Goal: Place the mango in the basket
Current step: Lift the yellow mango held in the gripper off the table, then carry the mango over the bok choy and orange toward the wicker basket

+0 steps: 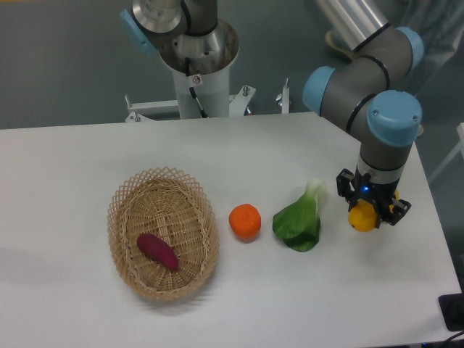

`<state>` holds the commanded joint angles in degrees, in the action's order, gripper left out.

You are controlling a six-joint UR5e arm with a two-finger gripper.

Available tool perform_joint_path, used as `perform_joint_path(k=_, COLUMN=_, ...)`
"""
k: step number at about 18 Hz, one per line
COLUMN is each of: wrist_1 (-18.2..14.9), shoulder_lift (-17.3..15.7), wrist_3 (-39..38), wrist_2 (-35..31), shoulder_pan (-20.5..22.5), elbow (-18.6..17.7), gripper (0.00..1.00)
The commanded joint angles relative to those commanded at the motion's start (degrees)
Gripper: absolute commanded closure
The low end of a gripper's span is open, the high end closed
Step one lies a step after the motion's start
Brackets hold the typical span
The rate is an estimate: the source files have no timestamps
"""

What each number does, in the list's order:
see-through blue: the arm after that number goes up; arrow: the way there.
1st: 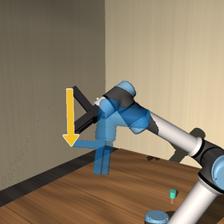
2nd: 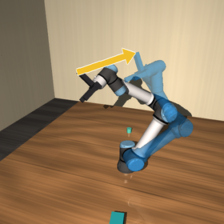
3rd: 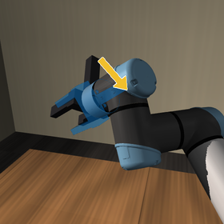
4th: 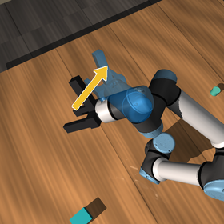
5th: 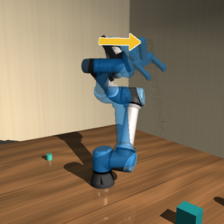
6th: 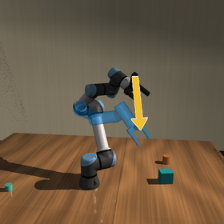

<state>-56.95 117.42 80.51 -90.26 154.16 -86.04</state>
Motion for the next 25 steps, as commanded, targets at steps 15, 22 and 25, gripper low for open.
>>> perform_joint_path(k=15, wrist_1=-2.6, shoulder_lift=-2.0, wrist_3=-7.7, wrist_2=0.3, shoulder_pan=-11.3, elbow=-1.0, gripper=0.67)
perform_joint_path(k=22, wrist_1=-1.7, shoulder_lift=-7.0, wrist_3=-9.6, wrist_2=0.8, shoulder_pan=-21.3, elbow=-8.2, gripper=0.66)
perform_joint_path(k=25, wrist_1=-0.7, shoulder_lift=-6.9, wrist_3=-16.6, wrist_2=0.8, shoulder_pan=-25.4, elbow=-9.0, gripper=0.66)
